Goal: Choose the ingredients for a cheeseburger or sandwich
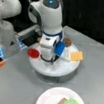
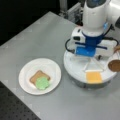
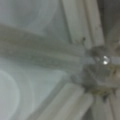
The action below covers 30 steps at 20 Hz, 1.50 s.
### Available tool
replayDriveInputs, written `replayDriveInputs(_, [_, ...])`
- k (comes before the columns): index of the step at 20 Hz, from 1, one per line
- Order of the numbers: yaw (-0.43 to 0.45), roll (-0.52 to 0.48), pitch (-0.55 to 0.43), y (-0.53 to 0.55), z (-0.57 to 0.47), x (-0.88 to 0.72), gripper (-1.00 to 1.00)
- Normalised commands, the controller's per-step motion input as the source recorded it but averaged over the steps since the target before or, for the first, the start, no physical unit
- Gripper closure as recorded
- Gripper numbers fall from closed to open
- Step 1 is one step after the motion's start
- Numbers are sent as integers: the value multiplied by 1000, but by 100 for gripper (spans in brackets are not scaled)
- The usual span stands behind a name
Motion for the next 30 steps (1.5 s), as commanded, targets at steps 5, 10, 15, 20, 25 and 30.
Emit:
replayDriveInputs(5, [367,-50,28,-25,-24,-75,-100])
replayDriveInputs(10, [383,-63,47,-16,-39,-57,-100])
replayDriveInputs(15, [475,-83,44,54,-65,-4,-100])
replayDriveInputs(20, [511,-43,23,99,-78,56,-100])
replayDriveInputs(25, [469,-29,8,105,-43,133,-100])
replayDriveInputs(30, [346,-13,26,105,-18,138,-100])
